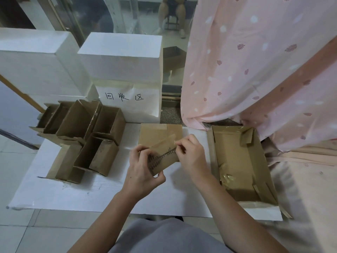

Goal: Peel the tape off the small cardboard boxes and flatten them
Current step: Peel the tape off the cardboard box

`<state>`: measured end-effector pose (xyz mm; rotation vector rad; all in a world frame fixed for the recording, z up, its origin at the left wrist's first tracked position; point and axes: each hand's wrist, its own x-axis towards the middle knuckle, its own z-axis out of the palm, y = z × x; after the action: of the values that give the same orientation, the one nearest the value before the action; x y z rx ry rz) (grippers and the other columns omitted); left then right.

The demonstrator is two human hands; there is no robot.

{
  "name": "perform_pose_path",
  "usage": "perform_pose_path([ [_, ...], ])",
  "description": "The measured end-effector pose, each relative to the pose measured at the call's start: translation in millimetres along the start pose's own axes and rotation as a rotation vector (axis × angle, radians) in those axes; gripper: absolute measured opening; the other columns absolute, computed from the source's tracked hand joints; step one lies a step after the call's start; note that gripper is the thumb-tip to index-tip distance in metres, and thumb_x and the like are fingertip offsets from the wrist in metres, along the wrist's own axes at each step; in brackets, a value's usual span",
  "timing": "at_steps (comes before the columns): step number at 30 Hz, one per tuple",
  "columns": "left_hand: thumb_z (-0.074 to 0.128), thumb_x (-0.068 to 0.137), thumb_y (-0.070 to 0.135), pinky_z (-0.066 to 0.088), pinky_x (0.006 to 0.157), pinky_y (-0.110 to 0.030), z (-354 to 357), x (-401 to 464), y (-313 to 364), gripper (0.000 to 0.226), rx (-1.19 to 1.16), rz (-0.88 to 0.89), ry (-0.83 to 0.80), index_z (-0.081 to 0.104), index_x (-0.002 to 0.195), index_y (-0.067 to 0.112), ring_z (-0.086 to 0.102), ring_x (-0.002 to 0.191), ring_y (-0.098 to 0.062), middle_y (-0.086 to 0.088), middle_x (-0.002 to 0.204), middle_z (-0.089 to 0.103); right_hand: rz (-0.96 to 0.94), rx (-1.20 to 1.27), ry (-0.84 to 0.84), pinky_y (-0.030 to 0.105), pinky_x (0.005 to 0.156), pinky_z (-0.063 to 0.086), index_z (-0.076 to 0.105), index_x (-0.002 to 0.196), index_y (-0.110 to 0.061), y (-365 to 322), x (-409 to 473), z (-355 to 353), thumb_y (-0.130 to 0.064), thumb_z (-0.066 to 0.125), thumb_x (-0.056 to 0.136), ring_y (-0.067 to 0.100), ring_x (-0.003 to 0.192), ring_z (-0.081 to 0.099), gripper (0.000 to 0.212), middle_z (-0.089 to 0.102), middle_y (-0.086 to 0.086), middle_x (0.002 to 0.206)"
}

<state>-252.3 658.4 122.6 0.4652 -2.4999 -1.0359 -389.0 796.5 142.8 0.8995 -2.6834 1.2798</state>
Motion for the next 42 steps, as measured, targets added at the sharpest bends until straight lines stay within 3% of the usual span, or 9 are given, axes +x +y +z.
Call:
perform_pose_path([
  [5,0.087,0.063,0.021,0.055,0.087,-0.026,-4,0,-4,0.064,0.033,-0.049,0.021,0.055,0.119,0.020,0.041,0.117,-0.003,0.011,0.131,0.028,-0.110,0.046,-0.131,0.028,0.081,0.049,0.074,0.117,-0.012,1,-5,5,-0.005,0.060,0.095,0.018,0.093,0.057,0.027,0.063,-0.002,0.097],
  [8,0.089,0.063,0.021,0.052,0.086,-0.022,-5,-2,-3,0.066,0.035,-0.067,0.015,0.054,0.119,0.022,0.038,0.116,0.009,0.013,0.131,0.028,0.066,0.232,-0.116,0.026,0.080,0.053,0.071,0.121,-0.015,-4,-6,2,-0.004,0.066,0.093,0.011,0.086,0.065,0.031,0.068,-0.005,0.090],
  [10,0.089,0.062,0.021,0.050,0.085,-0.019,-3,-4,0,0.067,0.027,-0.055,0.025,0.053,0.118,0.023,0.038,0.118,0.011,0.012,0.132,0.030,0.218,0.332,-0.075,0.019,0.077,0.051,0.073,0.115,-0.018,-4,-4,-1,-0.004,0.077,0.086,0.001,0.079,0.063,0.033,0.066,-0.009,0.085],
  [14,0.088,0.062,0.022,0.053,0.086,-0.024,1,-5,4,0.067,0.022,-0.023,0.010,0.053,0.119,0.022,0.045,0.116,-0.008,0.012,0.132,0.030,0.218,0.273,-0.142,0.008,0.082,0.042,0.078,0.107,-0.022,1,-4,0,-0.014,0.088,0.076,0.000,0.089,0.056,0.034,0.053,-0.007,0.098],
  [23,0.084,0.066,0.030,0.055,0.088,-0.024,-3,-3,5,0.071,0.047,0.009,-0.115,0.046,0.126,0.029,0.047,0.115,-0.008,0.014,0.132,0.029,0.434,0.265,-0.037,0.021,0.065,0.042,0.052,0.076,-0.022,17,-8,-9,-0.013,0.077,0.088,0.008,0.070,0.056,0.029,0.063,-0.005,0.076],
  [28,0.071,0.064,0.058,0.040,0.111,-0.054,-1,5,0,0.099,0.496,0.028,-0.231,0.038,0.150,0.022,0.049,0.117,-0.028,0.001,0.133,0.047,0.384,0.300,-0.080,0.016,0.062,0.044,0.051,0.084,-0.031,2,-9,-12,-0.015,0.084,0.081,0.003,0.064,0.056,0.036,0.067,-0.004,0.074],
  [30,0.070,0.063,0.062,0.035,0.115,-0.055,4,6,2,0.102,0.583,0.001,-0.247,0.039,0.151,0.022,0.052,0.118,-0.028,0.002,0.132,0.052,0.347,0.299,-0.156,0.017,0.067,0.048,0.049,0.088,-0.035,-9,-13,-7,-0.020,0.087,0.077,0.002,0.069,0.061,0.043,0.069,-0.006,0.076],
  [37,0.074,0.062,0.056,0.047,0.081,-0.035,8,3,3,0.084,0.399,-0.108,-0.176,0.047,0.133,0.021,0.054,0.104,-0.022,0.006,0.117,0.050,-0.041,0.224,-0.123,0.026,0.066,0.046,0.063,0.082,-0.018,-33,-31,9,-0.028,0.086,0.076,0.005,0.074,0.052,0.025,0.058,-0.015,0.079],
  [42,0.080,0.059,0.059,0.043,0.072,-0.036,5,-7,0,0.076,0.400,-0.107,-0.028,0.049,0.117,0.021,0.051,0.090,-0.022,0.009,0.100,0.042,-0.139,0.292,-0.226,0.017,0.088,0.045,0.077,0.106,-0.019,-32,-36,13,-0.013,0.073,0.090,0.005,0.098,0.057,0.017,0.066,-0.011,0.099],
])
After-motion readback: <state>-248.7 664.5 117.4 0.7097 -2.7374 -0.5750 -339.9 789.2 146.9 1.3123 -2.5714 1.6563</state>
